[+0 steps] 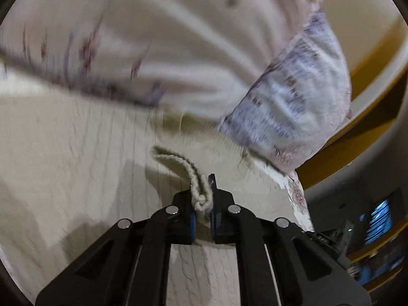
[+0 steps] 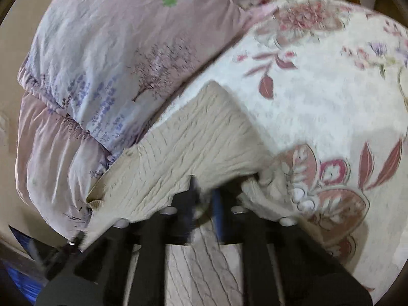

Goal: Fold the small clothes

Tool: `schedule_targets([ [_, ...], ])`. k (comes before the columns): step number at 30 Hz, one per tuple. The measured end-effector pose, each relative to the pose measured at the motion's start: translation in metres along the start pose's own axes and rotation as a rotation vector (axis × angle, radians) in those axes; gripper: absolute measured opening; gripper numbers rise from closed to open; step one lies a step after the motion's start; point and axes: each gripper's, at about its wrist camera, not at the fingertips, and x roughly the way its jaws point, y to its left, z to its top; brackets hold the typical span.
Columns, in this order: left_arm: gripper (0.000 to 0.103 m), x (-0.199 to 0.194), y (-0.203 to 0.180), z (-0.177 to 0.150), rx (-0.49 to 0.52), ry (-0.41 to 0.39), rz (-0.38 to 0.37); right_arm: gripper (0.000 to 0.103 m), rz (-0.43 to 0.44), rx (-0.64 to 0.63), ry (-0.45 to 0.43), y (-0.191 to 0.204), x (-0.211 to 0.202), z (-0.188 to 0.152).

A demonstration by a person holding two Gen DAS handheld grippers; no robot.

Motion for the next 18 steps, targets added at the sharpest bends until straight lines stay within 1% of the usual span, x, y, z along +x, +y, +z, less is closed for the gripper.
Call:
schedule_targets([
  [1, 0.007, -0.003, 0.000, -0.001, 0.031, -0.014, 0.032, 0.009, -0.002, -0.042, -0.012, 0.007, 0.001, -0.006],
  [2, 0.008, -0.003, 0.001, -0.003, 0.046, -0.007, 0.059, 0.009, -0.018, -0.074, -0.016, 0.012, 0.003, -0.008],
  [4, 0.008, 0.005, 0.011, -0.009, 0.027, 0.061, 0.101, 0.009, -0.075, -0.113, 0.001, 0.016, 0.009, -0.015],
  [6, 0.010, 0.012, 0.019, -0.016, 0.009, 0.111, 0.135, 0.009, -0.108, -0.123, 0.019, 0.017, 0.016, -0.016],
  [8, 0.012, 0.014, 0.024, -0.021, 0.006, 0.126, 0.152, 0.010, -0.139, -0.154, 0.019, 0.017, 0.010, -0.017],
  [9, 0.017, 0.012, 0.026, -0.022, -0.003, 0.128, 0.147, 0.015, -0.155, -0.163, 0.019, 0.019, 0.005, -0.018],
  [10, 0.027, 0.008, 0.027, -0.022, -0.011, 0.131, 0.132, 0.024, -0.173, -0.170, 0.017, 0.020, 0.000, -0.019],
  [11, 0.033, 0.005, 0.028, -0.022, -0.016, 0.131, 0.120, 0.028, -0.185, -0.178, 0.013, 0.022, -0.005, -0.020],
  [12, 0.047, -0.004, 0.030, -0.022, -0.024, 0.126, 0.104, 0.030, -0.193, -0.196, -0.004, 0.027, -0.013, -0.022],
  [13, 0.054, -0.012, 0.033, -0.022, -0.029, 0.117, 0.091, 0.030, -0.197, -0.213, -0.018, 0.032, -0.019, -0.026],
  [15, 0.059, -0.033, 0.039, -0.023, -0.028, 0.096, 0.069, 0.030, -0.177, -0.251, -0.027, 0.044, -0.026, -0.030],
  [16, 0.061, -0.044, 0.044, -0.024, -0.031, 0.086, 0.066, 0.030, -0.159, -0.272, -0.014, 0.050, -0.026, -0.033],
  [17, 0.062, -0.057, 0.051, -0.027, -0.040, 0.067, 0.065, 0.032, -0.141, -0.300, 0.009, 0.059, -0.021, -0.035],
  [18, 0.062, -0.069, 0.058, -0.029, -0.051, 0.050, 0.068, 0.034, -0.116, -0.346, 0.052, 0.071, -0.012, -0.039],
])
